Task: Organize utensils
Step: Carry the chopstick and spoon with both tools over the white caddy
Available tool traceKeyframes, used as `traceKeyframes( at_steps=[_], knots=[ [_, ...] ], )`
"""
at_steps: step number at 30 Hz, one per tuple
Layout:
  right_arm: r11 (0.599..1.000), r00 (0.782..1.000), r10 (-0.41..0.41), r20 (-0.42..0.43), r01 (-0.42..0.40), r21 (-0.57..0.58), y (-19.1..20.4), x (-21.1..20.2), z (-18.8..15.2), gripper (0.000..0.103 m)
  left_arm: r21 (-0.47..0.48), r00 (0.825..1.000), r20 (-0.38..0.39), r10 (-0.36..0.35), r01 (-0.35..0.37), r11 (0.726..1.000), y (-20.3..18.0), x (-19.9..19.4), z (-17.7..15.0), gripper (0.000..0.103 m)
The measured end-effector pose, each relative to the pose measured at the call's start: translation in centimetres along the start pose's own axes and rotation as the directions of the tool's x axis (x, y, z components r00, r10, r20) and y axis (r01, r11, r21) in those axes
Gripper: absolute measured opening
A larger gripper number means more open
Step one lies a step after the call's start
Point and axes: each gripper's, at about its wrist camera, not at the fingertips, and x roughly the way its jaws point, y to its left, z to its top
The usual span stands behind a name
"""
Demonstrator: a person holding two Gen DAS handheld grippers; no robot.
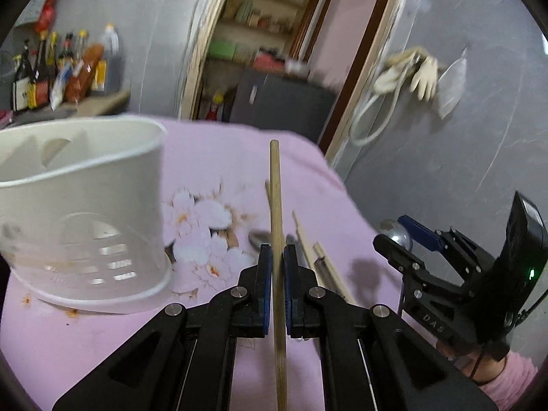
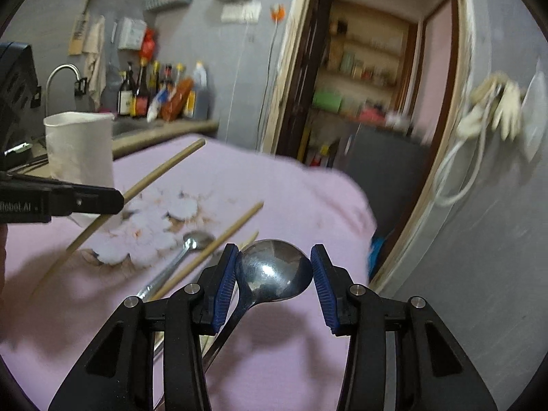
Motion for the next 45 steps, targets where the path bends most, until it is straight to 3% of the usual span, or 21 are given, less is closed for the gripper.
traceKeyframes(
  at_steps=[7,13,17,21,25,30,35,38,45],
  knots=[
    [0.996,0.972,-0.084,0.218,0.091,-0.023,2.0,-3.2,2.0,0.041,-0.005,0.979,0.202,0.007,-0.006,1.000,0.1,-3.5,0.6,0.004],
    [0.997,0.930,-0.068,0.362,0.078,-0.014,3.8,-4.1,6.9,0.041,-0.062,0.927,0.373,0.033,-0.010,0.998,2.9,-7.7,4.2,0.004],
    [0.999,0.901,-0.031,0.433,0.047,-0.026,5.7,-4.1,10.4,0.041,-0.127,0.877,0.473,0.089,-0.032,0.991,6.9,-10.8,6.7,0.004],
    [0.999,0.869,0.004,0.495,0.023,-0.048,8.2,-3.3,14.0,0.041,-0.206,0.809,0.560,0.178,-0.072,0.976,11.7,-13.3,8.4,0.004],
    [0.998,0.852,0.020,0.523,0.017,-0.067,10.7,-1.8,16.0,0.041,-0.266,0.740,0.615,0.272,-0.130,0.955,15.2,-14.1,9.4,0.004],
    [0.995,0.858,-0.005,0.514,0.057,-0.085,13.2,1.0,16.2,0.041,-0.288,0.697,0.643,0.318,-0.165,0.943,18.2,-13.5,9.9,0.004],
    [0.988,0.877,-0.025,0.480,0.095,-0.122,14.6,3.2,14.9,0.041,-0.290,0.680,0.647,0.344,-0.197,0.936,18.7,-12.1,9.1,0.004],
    [0.988,0.887,-0.027,0.460,0.093,-0.122,15.0,4.1,14.1,0.041,-0.293,0.680,0.638,0.362,-0.221,0.930,18.8,-11.1,8.0,0.004],
    [0.991,0.905,-0.009,0.425,0.065,-0.116,15.6,5.2,12.5,0.041,-0.296,0.710,0.596,0.375,-0.240,0.925,18.4,-9.3,6.0,0.004]
  ],
)
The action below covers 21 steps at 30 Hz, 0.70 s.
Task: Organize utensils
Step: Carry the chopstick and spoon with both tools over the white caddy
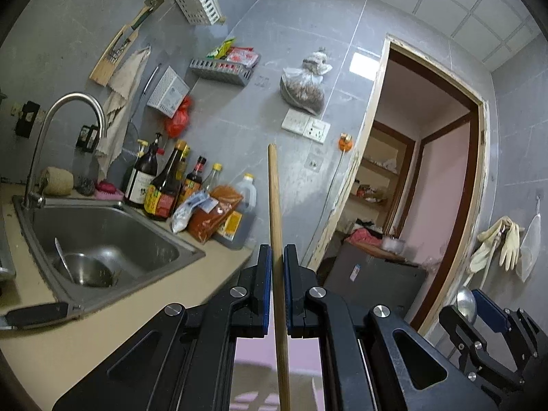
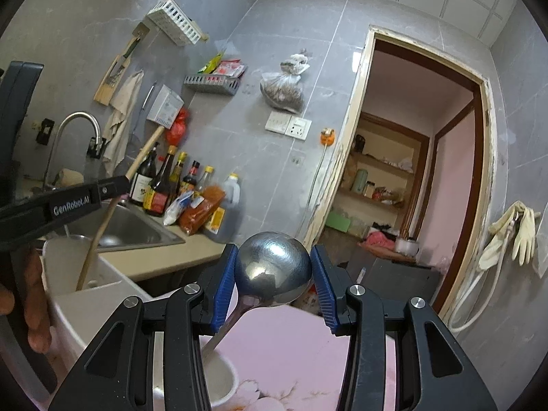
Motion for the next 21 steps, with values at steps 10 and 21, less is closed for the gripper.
traceKeyframes(
  at_steps=[10,21],
  knots=[
    [0.996,0.997,0.067,-0.024,-0.066,0.067,0.2,0.0,-1.5,0.041,0.064,0.999,-0.050,0.017,-0.014,0.998,0.1,-1.3,-2.2,0.004],
    [0.992,0.994,0.105,0.007,-0.105,0.063,0.8,-0.8,-1.5,0.041,0.118,0.996,-0.084,0.007,0.003,0.993,-0.3,-2.2,-2.8,0.004]
  ],
)
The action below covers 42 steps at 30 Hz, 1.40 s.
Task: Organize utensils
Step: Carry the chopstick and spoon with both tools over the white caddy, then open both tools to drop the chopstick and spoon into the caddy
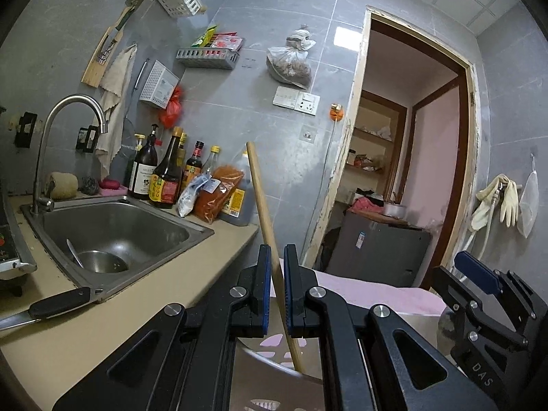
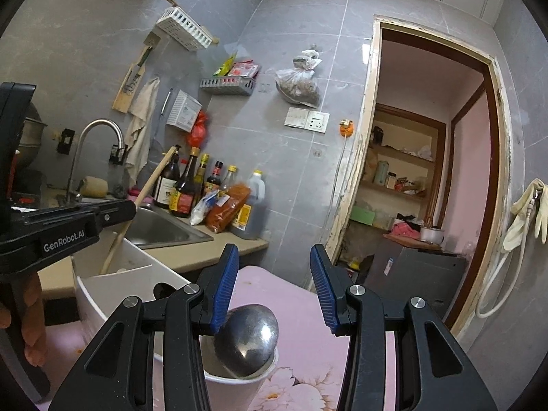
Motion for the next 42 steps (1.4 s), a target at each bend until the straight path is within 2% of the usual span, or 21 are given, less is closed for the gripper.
traceKeyframes(
  at_steps=[7,15,19,24,35,37,39,42],
  knots=[
    [1.000,1.000,0.006,-0.002,-0.006,0.003,0.1,0.1,0.1,0.041,0.022,0.999,-0.043,0.001,0.000,1.000,-0.1,-0.1,0.1,0.004],
    [1.000,1.000,0.014,0.001,-0.014,0.020,-0.1,-0.1,0.3,0.042,0.013,0.989,-0.132,-0.061,0.063,0.998,0.4,-0.5,0.6,0.004],
    [0.999,1.000,0.020,0.001,-0.020,0.025,-0.1,-0.2,0.3,0.042,0.031,0.987,-0.150,-0.064,0.070,0.997,0.3,-0.7,0.5,0.004],
    [0.999,1.000,0.022,0.008,-0.022,0.034,-0.1,-0.4,0.4,0.045,-0.035,0.978,-0.175,-0.110,0.105,0.994,0.9,-0.7,0.6,0.004],
    [0.998,1.000,0.016,0.022,-0.018,0.067,-0.7,-0.9,1.0,0.052,-0.011,0.983,-0.147,-0.111,0.110,0.994,0.2,-1.7,1.5,0.006],
    [0.997,0.999,0.012,0.033,-0.014,0.076,-1.2,-1.4,1.5,0.057,0.013,0.986,-0.129,-0.105,0.108,0.994,-0.4,-2.3,1.9,0.009],
    [0.996,0.999,0.007,0.035,-0.010,0.087,-1.9,-2.1,2.1,0.062,0.035,0.988,-0.107,-0.109,0.114,0.993,-1.2,-3.1,2.3,0.018],
    [0.996,0.999,-0.013,0.037,0.009,0.091,-3.1,-3.4,2.7,0.066,0.034,0.988,-0.084,-0.132,0.135,0.990,-2.3,-4.0,2.8,0.025]
  ],
)
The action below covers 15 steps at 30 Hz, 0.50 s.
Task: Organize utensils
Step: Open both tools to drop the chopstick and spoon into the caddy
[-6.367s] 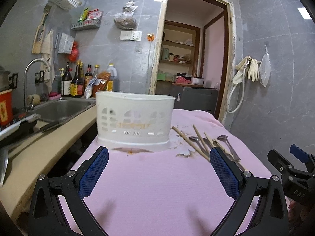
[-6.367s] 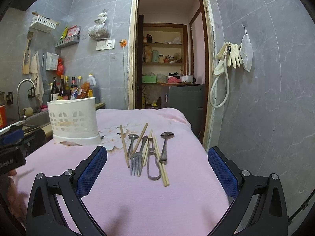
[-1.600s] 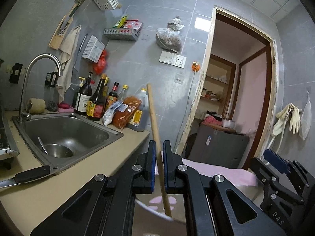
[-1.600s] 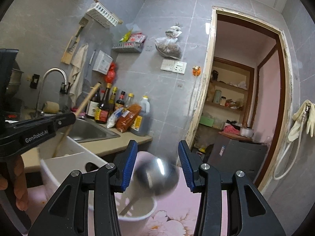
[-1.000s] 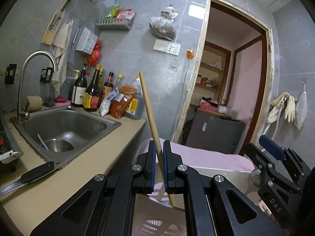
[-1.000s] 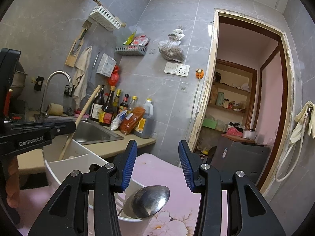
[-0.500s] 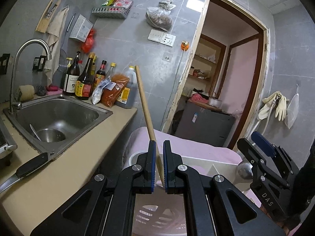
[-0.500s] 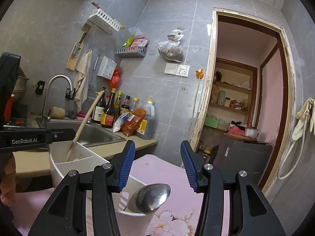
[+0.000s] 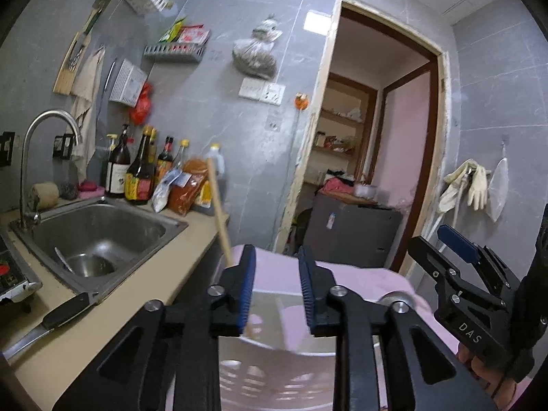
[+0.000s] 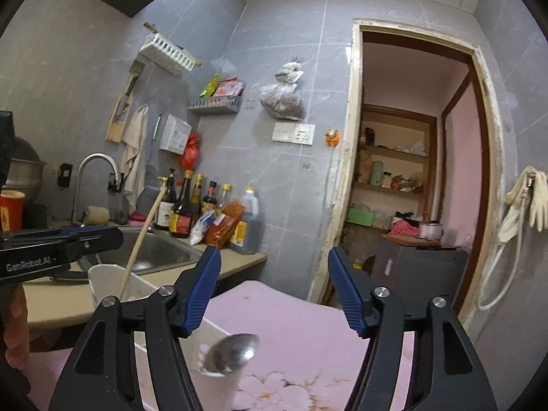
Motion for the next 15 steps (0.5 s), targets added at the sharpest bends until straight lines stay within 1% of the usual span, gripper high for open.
traceKeyframes(
  at_steps=[2,4,6,7,9,10,12,13,15],
  knots=[
    [1.000,1.000,-0.019,0.003,0.019,0.012,-1.0,-1.1,0.5,0.068,-0.001,1.000,0.007,-0.012,0.012,1.000,-0.8,-0.3,0.4,0.029],
    [0.998,0.999,-0.045,0.006,0.044,0.034,-2.2,-2.4,0.8,0.072,0.001,0.999,0.016,-0.032,0.032,0.999,-1.7,-0.8,0.7,0.035],
    [0.996,0.997,-0.074,0.007,0.073,0.060,-3.6,-3.9,0.9,0.079,0.009,0.998,0.023,-0.050,0.050,0.999,-2.9,-1.2,0.8,0.045],
    [0.994,0.997,-0.083,0.004,0.083,0.068,-4.1,-4.4,0.9,0.080,0.013,0.998,0.025,-0.062,0.062,0.998,-3.5,-1.4,0.9,0.047],
    [0.990,0.994,-0.107,-0.008,0.108,0.088,-5.4,-5.6,0.8,0.086,0.018,0.996,0.023,-0.088,0.087,0.996,-4.7,-1.6,0.8,0.060],
    [0.988,0.992,-0.121,-0.014,0.122,0.095,-5.9,-6.2,0.7,0.088,0.018,0.995,0.021,-0.097,0.097,0.995,-5.1,-1.7,0.7,0.064],
    [0.983,0.988,-0.151,-0.029,0.153,0.105,-7.0,-7.2,0.3,0.095,0.011,0.992,0.010,-0.126,0.126,0.992,-6.1,-1.8,0.4,0.080],
    [0.981,0.987,-0.160,-0.036,0.163,0.109,-7.6,-7.7,0.1,0.097,0.006,0.990,0.005,-0.140,0.140,0.990,-6.6,-1.8,0.2,0.083],
    [0.976,0.983,-0.176,-0.057,0.182,0.116,-8.8,-8.7,-0.5,0.103,0.001,0.988,-0.011,-0.157,0.157,0.988,-7.5,-1.6,-0.2,0.094]
  ],
)
